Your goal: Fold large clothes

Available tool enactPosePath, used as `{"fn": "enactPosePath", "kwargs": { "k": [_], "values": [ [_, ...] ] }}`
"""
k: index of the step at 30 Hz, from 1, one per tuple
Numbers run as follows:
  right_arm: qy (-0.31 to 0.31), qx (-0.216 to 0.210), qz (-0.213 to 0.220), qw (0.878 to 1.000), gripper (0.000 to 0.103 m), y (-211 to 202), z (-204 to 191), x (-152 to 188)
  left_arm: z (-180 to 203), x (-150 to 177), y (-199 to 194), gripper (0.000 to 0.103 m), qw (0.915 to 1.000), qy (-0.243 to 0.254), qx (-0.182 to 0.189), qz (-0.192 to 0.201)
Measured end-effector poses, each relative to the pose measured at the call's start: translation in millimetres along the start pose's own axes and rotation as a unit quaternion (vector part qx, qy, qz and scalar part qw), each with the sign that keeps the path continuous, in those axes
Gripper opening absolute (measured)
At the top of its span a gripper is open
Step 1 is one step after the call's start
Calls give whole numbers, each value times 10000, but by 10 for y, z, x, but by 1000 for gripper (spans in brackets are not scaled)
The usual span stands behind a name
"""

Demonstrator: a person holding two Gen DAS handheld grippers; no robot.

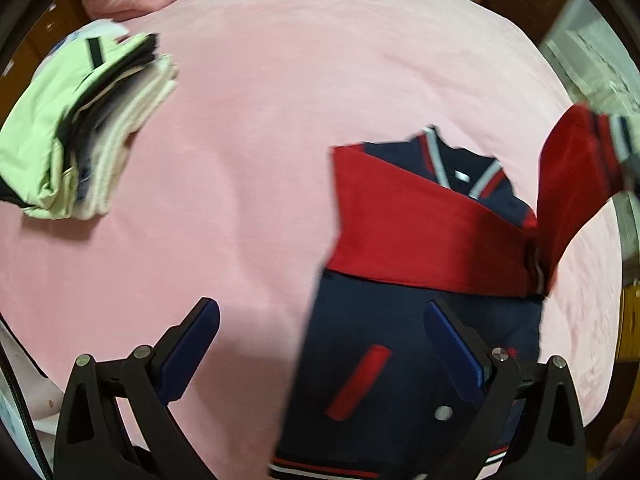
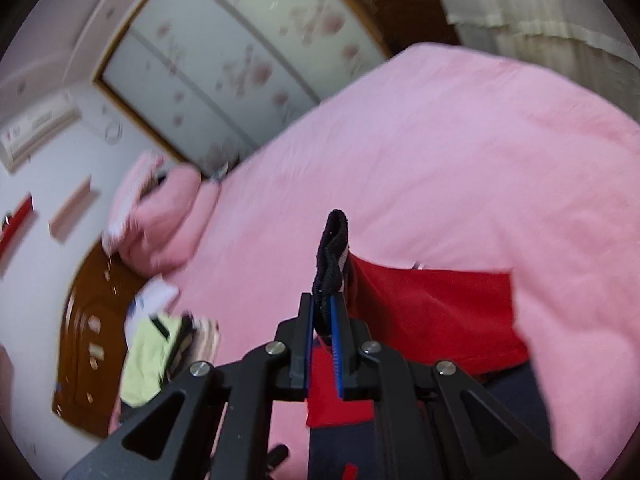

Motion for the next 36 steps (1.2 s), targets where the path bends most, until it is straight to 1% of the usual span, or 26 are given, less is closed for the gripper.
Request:
{"fn": "enactPosePath", "kwargs": {
  "k": [5,7,9,12,13,15,17,19,21,22,23,25,26,28,29,31,32,33,34,35,36],
  "values": [
    [-312,224,-765,9963,8,643,-140,486,-434,-28,161,101,9996,-247,-107,-34],
    [-501,329,-1070,9925,8,835,-147,694,-552,-12,243,101,9993,-342,-126,-83],
    [-590,355,-1260,9896,8,948,-115,843,-643,10,327,101,9990,-418,-136,-109],
    [-580,430,-1520,9857,8,1156,-47,1064,-760,49,446,101,9983,-498,-254,-133],
    [-519,471,-1639,9840,11,1225,-4,1124,-789,59,470,101,9981,-525,-307,-131],
    [-353,512,-1884,9801,11,1329,75,1225,-853,81,521,101,9975,-575,-377,-170],
    [-335,492,-1974,9785,12,1370,67,1306,-910,99,560,101,9967,-649,-416,-239],
    [-398,318,-2038,9777,12,1410,-24,1329,-940,92,575,101,9967,-709,-299,-267],
    [-497,236,-2043,9774,12,1410,-106,1317,-947,46,545,101,9967,-765,-186,-197],
    [-561,219,-1992,9781,12,1394,-148,1302,-926,22,513,101,9969,-771,-105,-128],
    [-590,208,-1957,9787,12,1389,-166,1294,-890,-18,479,101,9971,-760,59,-23],
    [-597,259,-1901,9796,12,1380,-143,1259,-783,-90,426,99,9965,-697,434,147],
    [-548,335,-1858,9805,12,1367,-84,1232,-690,-144,405,97,9955,-616,679,242],
    [-383,479,-1811,9815,12,1351,78,1183,-499,-237,398,84,9922,-479,1108,307],
    [-247,544,-1803,9818,12,1339,195,1150,-363,-300,408,81,9890,-424,1386,295],
    [8,621,-1787,9819,12,1319,415,1096,-141,-406,438,66,9821,-421,1813,272],
    [108,599,-1749,9827,11,1307,509,1067,5,-468,468,63,9766,-503,2082,217],
    [172,561,-1717,9834,11,1292,577,1040,105,-515,519,59,9719,-634,2264,122],
    [254,497,-1704,9838,11,1284,687,1002,217,-561,607,51,9671,-820,2406,-54],
    [319,447,-1717,9836,11,1286,799,966,319,-585,674,46,9639,-946,2484,-187],
    [361,418,-1732,9833,11,1295,891,939,406,-599,750,34,9604,-1024,2570,-320]
  ]
}}
Point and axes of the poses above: each gripper's, at about its wrist camera, not at the fingertips, and y roughly the way its jaws point, z to its right, x to its underside, the point moved 5 cm from there along y, roughly the way its jaws point, and after that the axes turned 9 degrees about -x, right-handed, at the moved point
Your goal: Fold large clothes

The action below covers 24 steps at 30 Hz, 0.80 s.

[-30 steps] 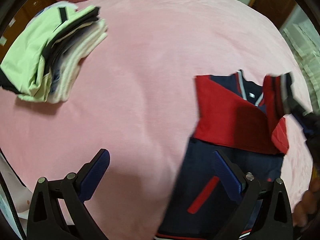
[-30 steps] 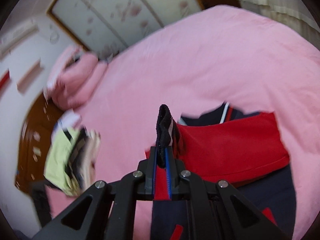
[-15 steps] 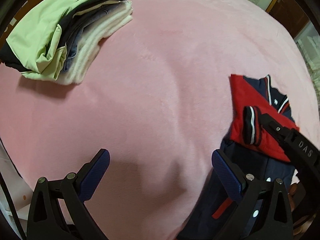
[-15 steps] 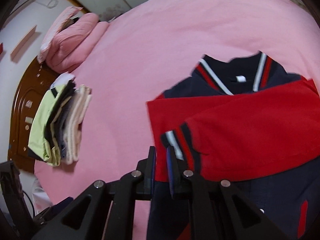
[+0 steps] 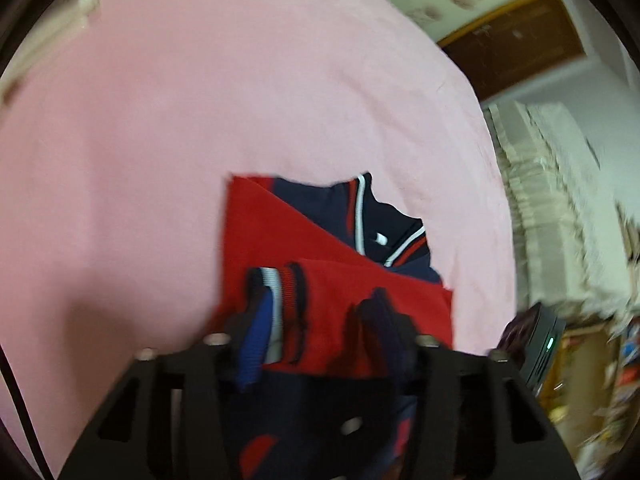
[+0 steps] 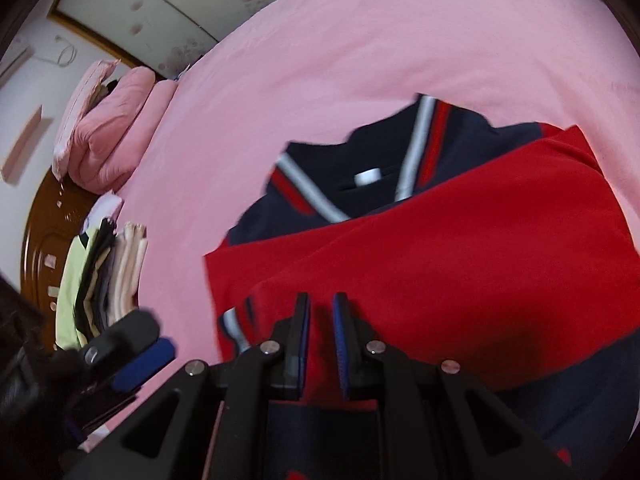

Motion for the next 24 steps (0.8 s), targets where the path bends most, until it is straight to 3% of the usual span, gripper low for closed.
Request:
{"fn": "enactPosePath", "kwargs": {
  "k": [1,3,6,8,11,13,14,15,18,19,21,22,24],
  "values": [
    [17,-23,-12,10000,11,5,74,-36,34,5,126,25,9998,-99,66,-136],
    [15,-118,-3,9999,8,8,245,-141,47,24,360,19,9993,-235,-91,-273],
    [-10,-228,39,9997,4,-10,453,-291,-15,62,597,16,9966,-375,-683,-260],
    [-146,-161,57,9997,2,-53,601,-403,-72,77,653,14,9958,-595,-671,-175],
    [-483,669,415,9957,0,-287,937,-589,-151,100,683,10,9942,-940,-514,-85],
    [-384,1185,624,9903,0,-464,1217,-668,-164,111,701,8,9936,-1016,-481,-70],
    [-297,1106,636,9914,0,-506,1290,-685,-161,123,698,8,9936,-1017,-494,-55],
    [-80,768,653,9949,0,-571,1364,-703,-136,131,697,8,9936,-987,-549,-32],
    [26,1102,914,9897,2,-724,1342,-715,-9,133,672,8,9929,-681,-968,72],
    [6,1026,1002,9897,2,-764,1281,-711,55,125,652,8,9920,-527,-1141,133],
    [110,583,1121,9919,2,-810,1137,-678,261,116,581,8,9902,-94,-1365,292],
    [196,160,1101,9936,2,-804,1002,-628,359,132,562,8,9901,95,-1369,310],
    [209,-300,902,9953,2,-732,809,-518,549,203,568,8,9922,301,-1188,205]
  ]
}}
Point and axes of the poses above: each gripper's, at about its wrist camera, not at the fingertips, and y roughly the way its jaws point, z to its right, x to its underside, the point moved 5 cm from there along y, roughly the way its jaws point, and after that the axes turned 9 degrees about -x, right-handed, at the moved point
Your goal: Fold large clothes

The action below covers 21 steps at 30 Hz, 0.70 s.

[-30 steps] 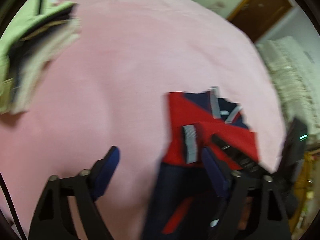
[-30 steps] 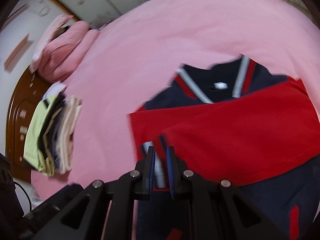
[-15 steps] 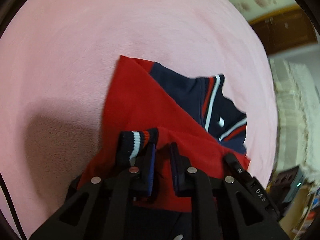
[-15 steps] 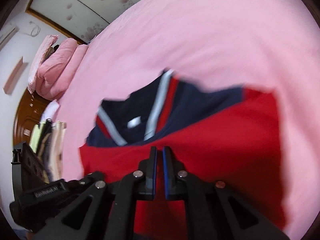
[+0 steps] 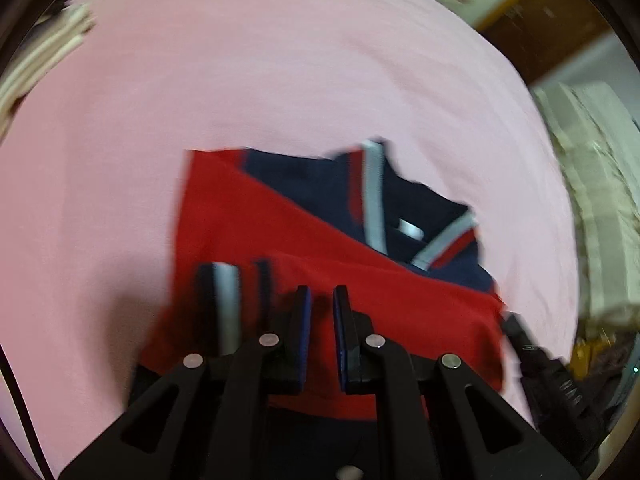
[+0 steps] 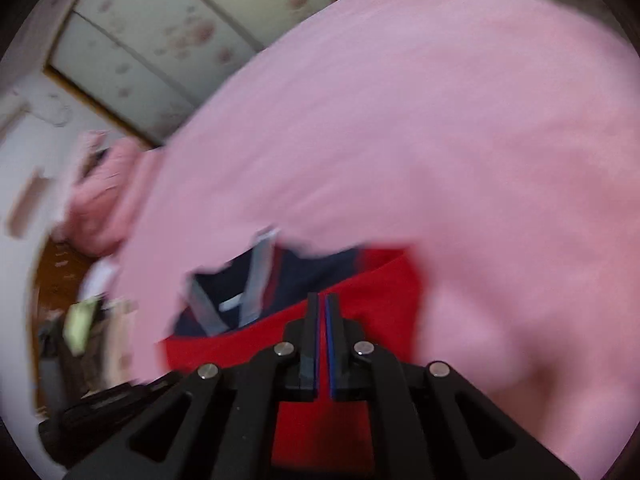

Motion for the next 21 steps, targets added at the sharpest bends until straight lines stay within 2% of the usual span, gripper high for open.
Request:
{"fn": "enactPosePath", "kwargs": {
  "k": [2,4,6,8,12,14,15,16,19,21],
  "values": [
    [-9,-308,-373,9988,2,144,-211,222,130,82,47,8,9997,19,152,-204],
    [19,-410,-607,9973,2,249,-295,400,168,156,139,8,9993,48,29,-373],
    [75,-326,-830,9960,2,305,-243,513,134,215,242,8,9983,80,-273,-499],
    [63,-153,-839,9963,0,273,-92,508,44,262,261,8,9984,32,-278,-496],
    [51,277,-352,9990,0,-56,390,295,-131,237,247,3,9986,-101,-220,-465],
    [-62,804,-198,9965,0,-220,618,211,-172,231,249,3,9985,-209,-145,-477],
    [-129,1357,-165,9905,0,-290,751,171,-197,232,247,3,9982,-303,-117,-505],
    [-42,1536,-120,9881,0,-358,877,127,-194,246,235,3,9978,-409,-94,-513],
    [598,1052,370,9920,1,-618,965,27,-188,264,183,3,9979,-395,-166,-482],
    [432,826,596,9939,1,-695,807,-5,-148,319,84,5,9987,-239,-172,-411]
  ]
}}
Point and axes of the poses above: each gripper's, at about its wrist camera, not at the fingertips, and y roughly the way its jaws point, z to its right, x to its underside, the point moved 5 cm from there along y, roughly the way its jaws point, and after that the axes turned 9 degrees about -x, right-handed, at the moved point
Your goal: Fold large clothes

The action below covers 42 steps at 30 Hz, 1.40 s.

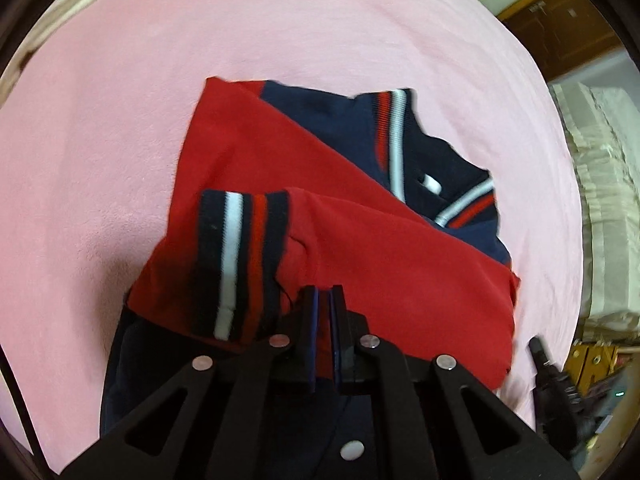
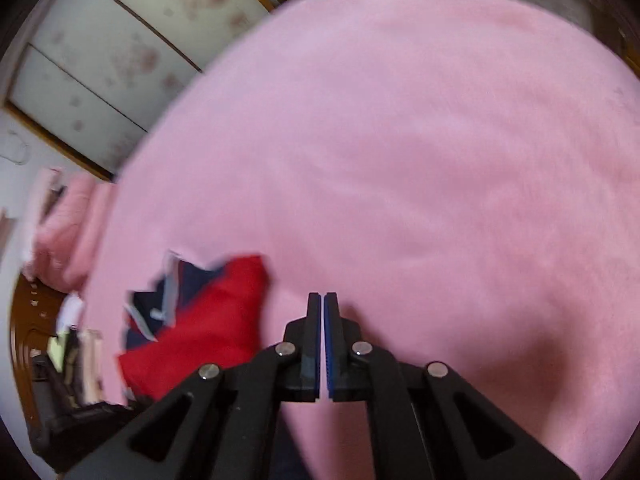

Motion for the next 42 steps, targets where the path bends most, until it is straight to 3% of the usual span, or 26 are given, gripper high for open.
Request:
{"fn": "enactPosePath", "kwargs": {
  "k": [3,6,8,11,13,15,16,18,20,21,25,30,34,38,42],
  "values": [
    [-459,-600,-188,9970,1,31,-446,98,129,72,-48,5,9998,136,122,17],
    [-628,-1046,-825,9891,1,250,-777,388,215,163,-29,5,9996,271,112,-61],
    [-919,-1039,-1240,9825,1,438,-982,609,251,198,5,5,9992,399,-91,-45],
    [-1654,-536,-1502,9732,1,520,-1034,822,217,231,-18,5,9960,700,-510,204],
    [-1719,-434,-1482,9729,0,489,-918,797,125,245,-45,5,9932,861,-700,355],
    [-1453,-591,-1466,9767,0,348,-691,666,70,260,-26,5,9945,821,-577,296],
    [-1392,-245,-1316,9812,0,278,-536,560,50,268,-19,5,9956,751,-501,255],
    [-1331,-10,-1204,9838,0,235,-404,479,36,274,-35,5,9958,726,-489,277],
    [-1314,779,-1044,9827,1,171,-193,373,49,291,-41,5,9948,769,-568,337],
    [-1290,919,-1046,9818,3,164,-133,349,48,303,-46,5,9948,760,-587,352],
    [-617,648,-860,9923,3,-65,65,282,96,356,-69,5,9939,785,-650,423],
    [-745,761,-643,9922,3,-291,-101,435,67,475,-227,7,9879,1071,-882,699],
    [-437,542,-598,9958,3,-394,-217,631,-67,567,-409,27,9834,1170,-1149,774],
    [-391,411,-604,9966,3,-587,-420,878,-230,679,-657,29,9791,1404,-1230,805],
    [-578,381,-705,9951,3,-731,-676,1110,-362,837,-929,46,9759,1607,-1260,772]
  ]
}}
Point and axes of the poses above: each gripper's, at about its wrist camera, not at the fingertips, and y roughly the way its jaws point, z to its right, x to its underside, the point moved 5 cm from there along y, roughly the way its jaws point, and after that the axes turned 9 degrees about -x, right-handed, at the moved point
